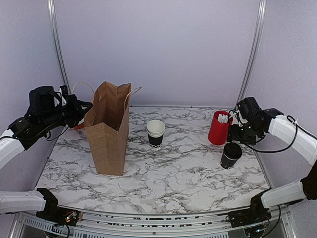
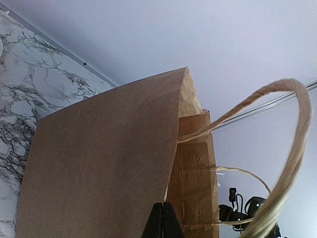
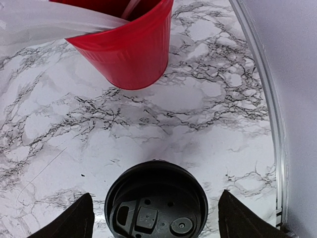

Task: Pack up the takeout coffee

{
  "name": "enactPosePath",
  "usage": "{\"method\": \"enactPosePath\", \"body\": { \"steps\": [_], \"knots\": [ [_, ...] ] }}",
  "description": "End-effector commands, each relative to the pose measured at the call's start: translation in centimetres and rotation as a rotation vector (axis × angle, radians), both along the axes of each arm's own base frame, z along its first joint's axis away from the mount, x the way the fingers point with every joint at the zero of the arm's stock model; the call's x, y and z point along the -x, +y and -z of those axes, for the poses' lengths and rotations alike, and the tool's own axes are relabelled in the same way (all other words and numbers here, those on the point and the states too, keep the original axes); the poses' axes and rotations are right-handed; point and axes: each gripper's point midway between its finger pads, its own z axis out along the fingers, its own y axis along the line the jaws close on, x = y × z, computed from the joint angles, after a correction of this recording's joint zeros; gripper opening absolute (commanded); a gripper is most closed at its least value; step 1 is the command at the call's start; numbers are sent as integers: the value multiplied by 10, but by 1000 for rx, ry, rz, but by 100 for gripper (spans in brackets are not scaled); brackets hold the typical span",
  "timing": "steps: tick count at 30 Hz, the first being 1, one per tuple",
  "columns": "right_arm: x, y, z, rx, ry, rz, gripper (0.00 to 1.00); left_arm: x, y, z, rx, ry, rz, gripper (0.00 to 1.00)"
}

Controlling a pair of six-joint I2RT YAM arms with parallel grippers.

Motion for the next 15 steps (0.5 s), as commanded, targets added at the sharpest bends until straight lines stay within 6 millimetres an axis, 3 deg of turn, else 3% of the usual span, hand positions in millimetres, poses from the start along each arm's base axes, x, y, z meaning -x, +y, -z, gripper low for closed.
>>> {"method": "enactPosePath", "body": {
  "steps": [1, 15],
  "knots": [
    [-1, 1, -9, -23, -17, 5, 83, -3, -2, -20, 35, -64, 6, 0],
    [12, 2, 15, -45, 34, 15, 83, -4, -2, -19, 35, -62, 5, 0]
  ]
}}
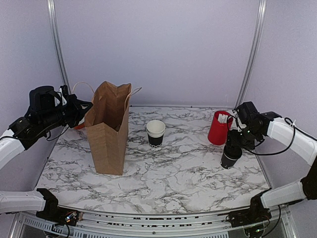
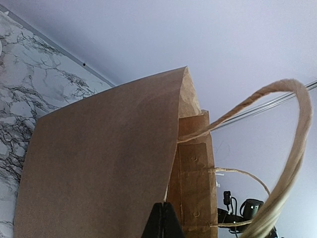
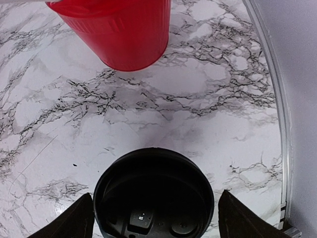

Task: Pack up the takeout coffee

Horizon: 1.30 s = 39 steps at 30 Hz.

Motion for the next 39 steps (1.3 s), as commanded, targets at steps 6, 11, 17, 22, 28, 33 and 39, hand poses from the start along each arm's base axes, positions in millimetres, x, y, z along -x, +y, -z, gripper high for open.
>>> {"method": "enactPosePath", "body": {
  "steps": [6, 11, 17, 22, 28, 33, 39],
  "knots": [
    [8, 0, 2, -40, -4, 29, 83, -3, -2, -18, 33, -55, 8, 0],
    [11, 0, 1, -48, 0, 37, 81, -4, -3, -18, 34, -54, 11, 0],
    [13, 3, 3, -55, 12, 29, 78, -4, -5, -16, 36, -53, 16, 0],
    [16, 2, 10, -39, 36, 36, 77, -4, -4, -17, 35, -55, 15, 0],
    [19, 3, 19, -42, 54, 33, 77, -5, -4, -17, 31, -57, 15, 0],
    [21, 7, 24, -43, 70, 21, 73, -6, -5, -16, 30, -55, 17, 0],
    [16, 18, 8, -38, 46, -4, 61, -6, -5, -16, 27, -57, 17, 0]
  ]
}}
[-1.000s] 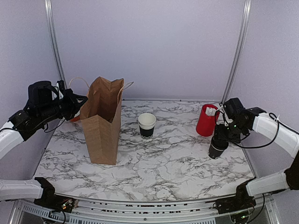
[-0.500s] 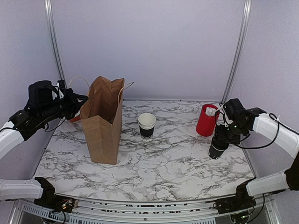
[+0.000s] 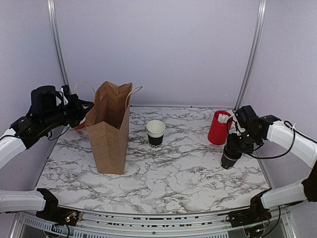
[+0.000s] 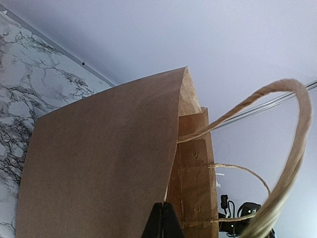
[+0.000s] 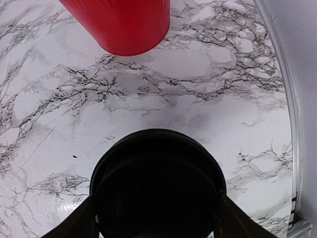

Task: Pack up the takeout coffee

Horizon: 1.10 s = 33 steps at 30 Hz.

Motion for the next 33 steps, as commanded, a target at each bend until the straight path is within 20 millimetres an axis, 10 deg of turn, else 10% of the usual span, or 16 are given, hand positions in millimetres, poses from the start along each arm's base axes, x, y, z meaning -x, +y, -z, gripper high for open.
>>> {"method": "enactPosePath", "body": {
  "steps": [1, 20, 33],
  "knots": [
    [0, 13, -10, 4, 13, -27, 60, -2, -1, -18, 27, -59, 9, 0],
    [-22, 165, -130, -149, -243, -364, 58, -5, -19, -35, -78, -118, 121, 0],
    [-58, 225, -297, -255, -635, -502, 58, -7, -41, -30, -124, -70, 247, 0]
  ]
}}
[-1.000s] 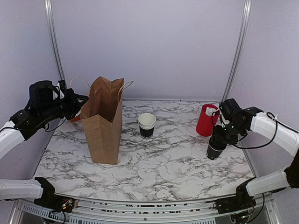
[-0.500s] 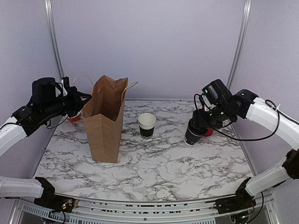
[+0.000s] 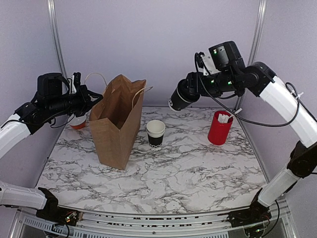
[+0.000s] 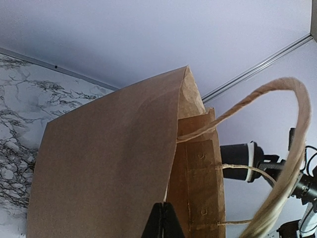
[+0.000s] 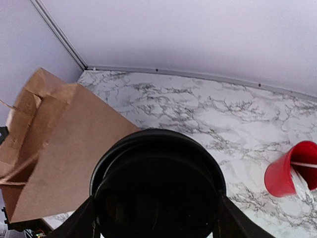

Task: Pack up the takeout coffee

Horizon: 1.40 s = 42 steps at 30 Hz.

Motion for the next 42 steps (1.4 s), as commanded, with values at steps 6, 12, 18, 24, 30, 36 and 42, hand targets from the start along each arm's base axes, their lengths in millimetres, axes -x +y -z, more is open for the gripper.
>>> {"method": "enactPosePath", "body": {
  "steps": [6, 12, 18, 24, 30, 36, 42],
  "knots": [
    [-18, 28, -111, -154, -282, -66, 57, 4, -11, 2, -13, 39, 58, 0],
    [-16, 73, -142, -261, -346, -192, 57, 8, -25, 9, -35, 62, 74, 0],
    [8, 123, -149, -342, -344, -344, 57, 10, -35, 6, -42, 61, 68, 0],
    [34, 163, -114, -324, -253, -442, 58, 9, -34, -5, -13, 56, 12, 0],
    [41, 178, -59, -237, -106, -466, 58, 11, -28, -21, 61, 43, -84, 0],
    [41, 170, -31, -157, -31, -438, 58, 23, -45, -26, 132, 43, -98, 0],
    [44, 156, -11, -77, 33, -422, 58, 31, -51, -30, 209, 24, -128, 0]
  ]
}}
